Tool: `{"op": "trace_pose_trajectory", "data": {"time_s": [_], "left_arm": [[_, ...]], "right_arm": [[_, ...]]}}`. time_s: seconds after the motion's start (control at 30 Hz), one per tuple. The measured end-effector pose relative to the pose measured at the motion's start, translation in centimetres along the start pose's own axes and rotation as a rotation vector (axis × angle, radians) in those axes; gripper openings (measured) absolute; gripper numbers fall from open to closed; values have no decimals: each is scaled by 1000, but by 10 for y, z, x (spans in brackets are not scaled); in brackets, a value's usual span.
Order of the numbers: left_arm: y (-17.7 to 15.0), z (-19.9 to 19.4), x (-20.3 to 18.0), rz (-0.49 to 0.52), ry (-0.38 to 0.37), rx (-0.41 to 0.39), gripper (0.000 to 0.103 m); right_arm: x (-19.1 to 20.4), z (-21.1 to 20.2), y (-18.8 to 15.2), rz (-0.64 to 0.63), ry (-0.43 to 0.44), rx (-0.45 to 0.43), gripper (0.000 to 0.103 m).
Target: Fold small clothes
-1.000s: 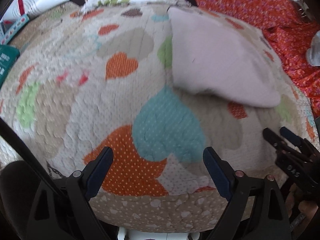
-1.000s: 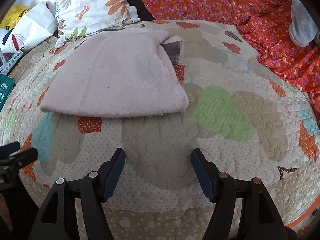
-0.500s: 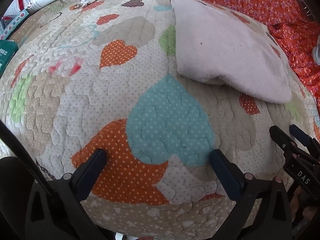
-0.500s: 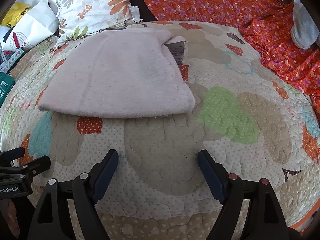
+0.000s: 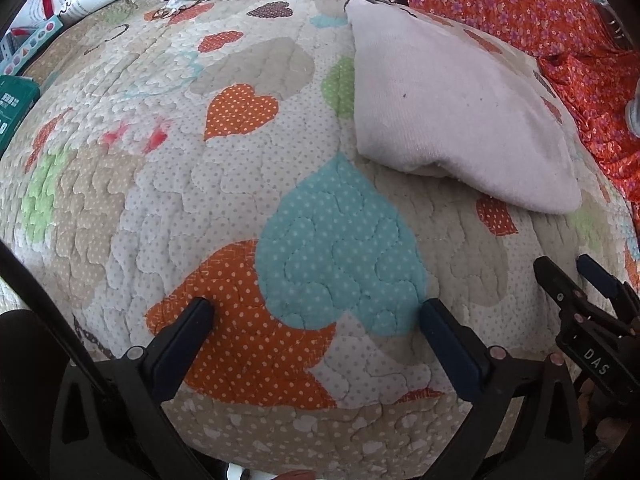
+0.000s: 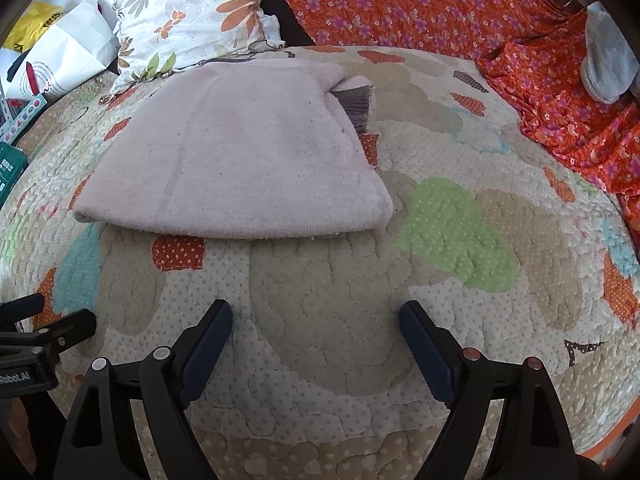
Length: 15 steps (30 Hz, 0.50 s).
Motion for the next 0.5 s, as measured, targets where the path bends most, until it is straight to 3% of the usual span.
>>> {"op": "trace_pose_trajectory", "data": {"time_s": [0.3, 0.5], "left_arm": [[10, -26, 8, -25, 78, -80, 103], [12, -31, 0, 4, 77, -81, 103]], "right_arm": [[-8, -12, 7, 24, -36, -59, 89], [-14, -19, 15, 42, -51, -100, 89]]}}
Point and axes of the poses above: each gripper's, at about its wrist camera, not at the fingertips, and z roughly the way its jaws point, x to its left, y to its top, the point moved 7 cm from there along z, roughly the way its jaws point, and after that the axes turned 9 degrees about -x, right-handed, at the moved point
